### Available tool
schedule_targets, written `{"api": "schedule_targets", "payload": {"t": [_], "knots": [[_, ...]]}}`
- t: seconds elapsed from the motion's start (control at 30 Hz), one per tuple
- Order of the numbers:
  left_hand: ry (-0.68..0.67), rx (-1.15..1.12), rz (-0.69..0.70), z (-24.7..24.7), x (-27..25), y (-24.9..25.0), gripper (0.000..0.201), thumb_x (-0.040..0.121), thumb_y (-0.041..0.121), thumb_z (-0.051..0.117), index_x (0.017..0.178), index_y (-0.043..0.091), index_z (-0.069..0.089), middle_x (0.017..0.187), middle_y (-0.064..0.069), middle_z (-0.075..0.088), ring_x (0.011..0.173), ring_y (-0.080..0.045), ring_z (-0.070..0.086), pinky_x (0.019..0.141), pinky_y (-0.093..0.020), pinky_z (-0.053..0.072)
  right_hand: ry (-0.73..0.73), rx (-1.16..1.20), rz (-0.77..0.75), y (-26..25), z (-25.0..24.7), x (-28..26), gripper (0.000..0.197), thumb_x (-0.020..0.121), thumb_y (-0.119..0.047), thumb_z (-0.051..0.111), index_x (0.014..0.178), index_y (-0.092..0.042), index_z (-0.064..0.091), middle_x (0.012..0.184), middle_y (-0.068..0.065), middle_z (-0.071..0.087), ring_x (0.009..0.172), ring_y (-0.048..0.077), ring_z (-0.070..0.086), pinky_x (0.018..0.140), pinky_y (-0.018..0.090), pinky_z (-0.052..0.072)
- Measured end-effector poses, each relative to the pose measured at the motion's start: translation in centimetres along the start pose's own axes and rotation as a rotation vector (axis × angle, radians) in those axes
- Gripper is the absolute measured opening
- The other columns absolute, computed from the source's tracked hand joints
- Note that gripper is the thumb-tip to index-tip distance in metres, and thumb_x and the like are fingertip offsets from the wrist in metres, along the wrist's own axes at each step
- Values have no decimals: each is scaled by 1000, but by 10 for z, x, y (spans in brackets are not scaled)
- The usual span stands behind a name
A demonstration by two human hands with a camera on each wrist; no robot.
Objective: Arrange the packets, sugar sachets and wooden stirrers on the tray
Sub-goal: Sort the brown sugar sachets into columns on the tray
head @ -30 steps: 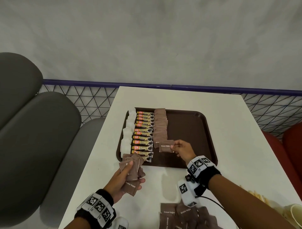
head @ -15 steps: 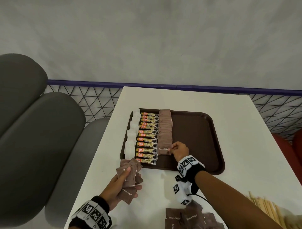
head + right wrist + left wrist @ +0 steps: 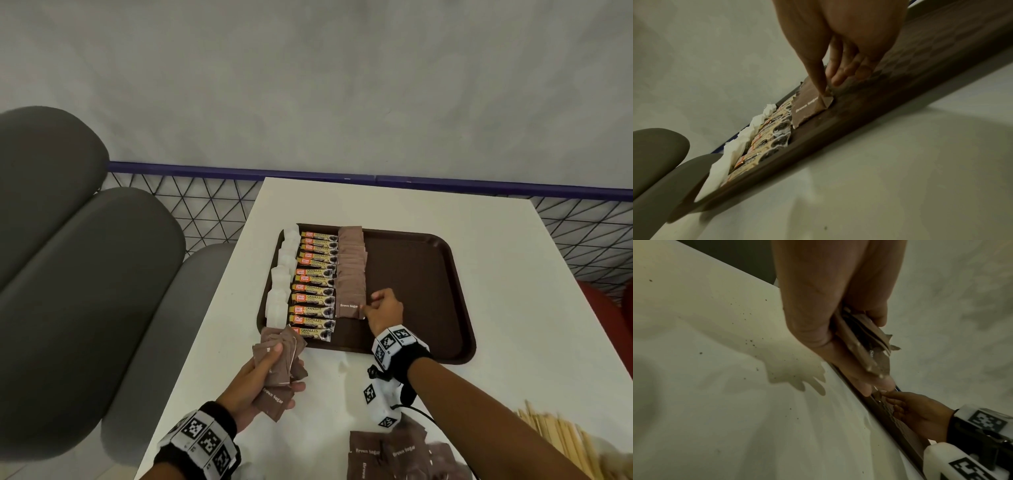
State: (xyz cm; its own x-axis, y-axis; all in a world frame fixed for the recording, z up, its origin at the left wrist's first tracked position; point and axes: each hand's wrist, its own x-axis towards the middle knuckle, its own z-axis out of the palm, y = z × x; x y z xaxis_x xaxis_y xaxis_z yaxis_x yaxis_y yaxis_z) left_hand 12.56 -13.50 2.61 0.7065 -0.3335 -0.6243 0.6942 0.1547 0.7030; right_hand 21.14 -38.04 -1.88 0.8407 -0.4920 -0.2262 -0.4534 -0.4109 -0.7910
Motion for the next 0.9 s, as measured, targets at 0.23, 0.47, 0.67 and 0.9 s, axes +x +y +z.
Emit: {"api": "schedule_targets", "payload": {"t": [0.23,0.47,0.67,0.9], "knots": [[25,10,57,10,3,3,44,92,41,48,119,8,59,100,-17,67,89,-29,64,59,-34,51,-186,177,-256,-26,-8,-28,15,82,0,59,91,-12,55,83,-2,52,85,15,49,71,18,42],[63,15,126,24,5,6,37,93,38,48,114,10,60,95,-17,67,80,-24,64,57,-32,54,-756,287,-286,-51,-2,-74,27,82,-4,60,105,-16,52,87,-6,49,73,5,46,63,11,43],[74,44,170,32,8,6,40,95,42,41,120,14,54,92,-14,66,73,-22,66,58,-35,56,-820,277,-301,-43,10,-97,62,73,-9,76,121,-10,37,103,-1,53,89,9,57,77,19,51],[30,15,145,33,5,9,49,96,49,33,122,14,56,90,-16,67,71,-22,64,56,-32,53,-745,327,-280,-41,13,-94,40,77,-4,70,107,-15,46,89,-6,54,83,7,55,74,17,48]]}}
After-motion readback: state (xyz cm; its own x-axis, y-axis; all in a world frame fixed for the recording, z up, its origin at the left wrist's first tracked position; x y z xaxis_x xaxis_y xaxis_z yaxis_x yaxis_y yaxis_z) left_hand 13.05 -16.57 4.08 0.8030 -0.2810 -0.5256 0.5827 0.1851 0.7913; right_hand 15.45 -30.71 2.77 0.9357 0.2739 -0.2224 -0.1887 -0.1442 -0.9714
